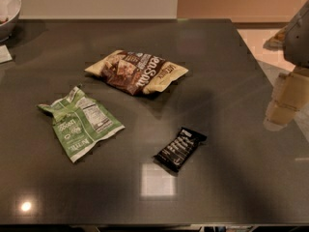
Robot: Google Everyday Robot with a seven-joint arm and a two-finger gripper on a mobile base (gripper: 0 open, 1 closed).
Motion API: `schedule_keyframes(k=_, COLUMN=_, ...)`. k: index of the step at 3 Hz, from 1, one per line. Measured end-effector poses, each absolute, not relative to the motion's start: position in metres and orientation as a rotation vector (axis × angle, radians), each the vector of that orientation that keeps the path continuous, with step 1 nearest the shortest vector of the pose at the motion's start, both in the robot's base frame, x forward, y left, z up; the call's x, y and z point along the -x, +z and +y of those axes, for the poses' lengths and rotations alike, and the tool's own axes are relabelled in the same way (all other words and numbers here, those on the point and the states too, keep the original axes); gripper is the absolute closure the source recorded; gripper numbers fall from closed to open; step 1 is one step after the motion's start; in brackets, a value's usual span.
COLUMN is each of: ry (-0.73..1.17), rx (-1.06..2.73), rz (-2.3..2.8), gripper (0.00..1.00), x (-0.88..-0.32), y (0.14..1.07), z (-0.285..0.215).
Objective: Pick rxbar chocolate
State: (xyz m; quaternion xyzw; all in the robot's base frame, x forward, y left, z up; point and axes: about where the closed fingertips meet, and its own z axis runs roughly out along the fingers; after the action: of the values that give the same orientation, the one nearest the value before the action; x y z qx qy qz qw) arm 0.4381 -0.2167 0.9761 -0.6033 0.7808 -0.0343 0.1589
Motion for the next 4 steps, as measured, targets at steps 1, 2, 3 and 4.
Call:
schedule_keyframes(k=1, ry=-0.098, rx=1.725, rz=2.232, gripper=0.0, x=-0.438, y=0.976, z=-0.217)
schedule_keyframes(k=2, ry=-0.082, rx=1.75, rz=2.215, gripper=0.0, x=-0.44, y=0.978, z=-0.212)
schedule_keyframes(k=3, ry=0.004, rx=1.83, rz=2.168, gripper=0.0, x=-0.443, y=0.967, z=-0.193)
schedule_keyframes(k=4, ry=0.112, rx=1.944, rz=2.082, gripper=0.0, x=-0.444, y=0.946, z=-0.168)
